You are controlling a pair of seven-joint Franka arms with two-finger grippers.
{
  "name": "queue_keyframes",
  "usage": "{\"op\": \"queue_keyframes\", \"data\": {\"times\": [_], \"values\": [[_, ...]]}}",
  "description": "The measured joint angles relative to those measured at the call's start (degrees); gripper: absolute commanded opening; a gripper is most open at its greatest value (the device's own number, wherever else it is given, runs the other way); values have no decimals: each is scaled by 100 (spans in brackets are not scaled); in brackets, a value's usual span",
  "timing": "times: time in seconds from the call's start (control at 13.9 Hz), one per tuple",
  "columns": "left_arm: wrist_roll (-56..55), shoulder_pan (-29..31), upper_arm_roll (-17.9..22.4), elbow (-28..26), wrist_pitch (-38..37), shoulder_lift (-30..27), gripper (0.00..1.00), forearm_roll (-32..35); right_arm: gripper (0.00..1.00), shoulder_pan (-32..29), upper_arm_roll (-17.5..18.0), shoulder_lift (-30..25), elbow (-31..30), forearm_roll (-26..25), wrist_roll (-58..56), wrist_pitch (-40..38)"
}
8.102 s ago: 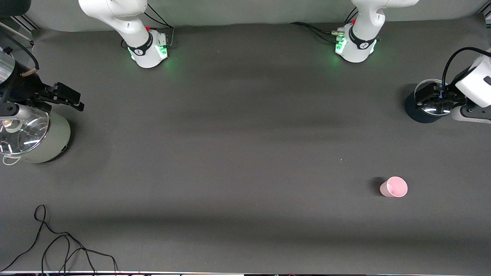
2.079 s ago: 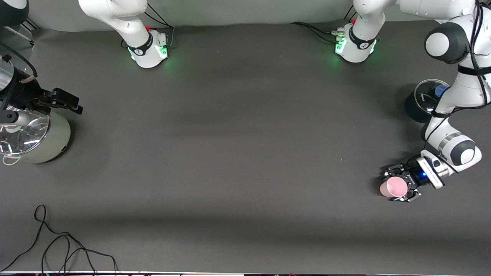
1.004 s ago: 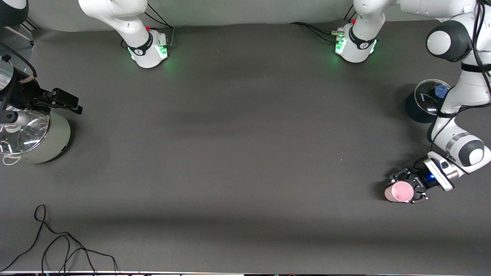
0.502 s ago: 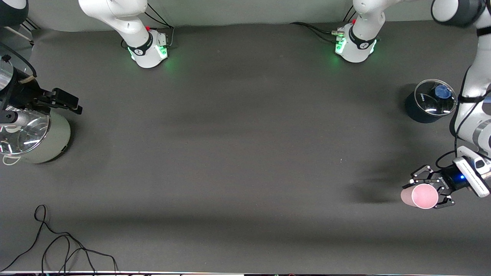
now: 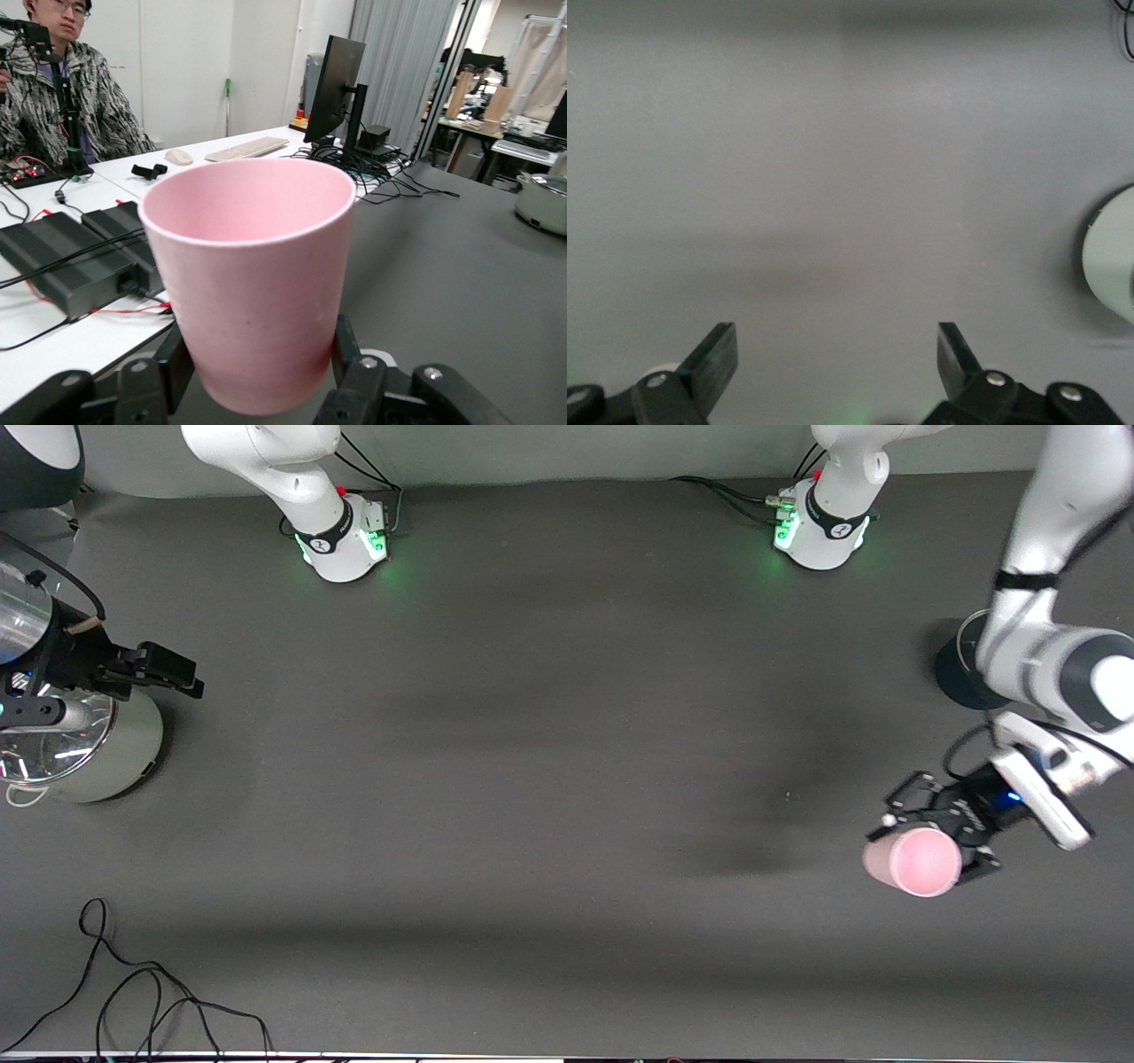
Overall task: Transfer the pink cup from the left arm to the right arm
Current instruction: 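Lift the pink cup with the left gripper toward the table middle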
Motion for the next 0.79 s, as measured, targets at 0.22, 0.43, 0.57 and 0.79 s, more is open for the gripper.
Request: {"op": "queue_keyframes", "data": {"times": [0.22,0.43,0.57,0.79], "values": [[-13,-1109,-21,-594,1333,-751,51,-894,100,10,8,31,25,337,244,141],[-48,-2474,-33,-752,2746,-1167,51,-1704,100,154,51,24,84,701,1269,298],[-125,-3113,-36,-776,3282,-1361,51,-1938,100,488,69,28,113,767,2190,516],[-303,-3689,-20,-764,3740,-1559,52,-2015,100,900,87,85,314,1048,3484,751]]}}
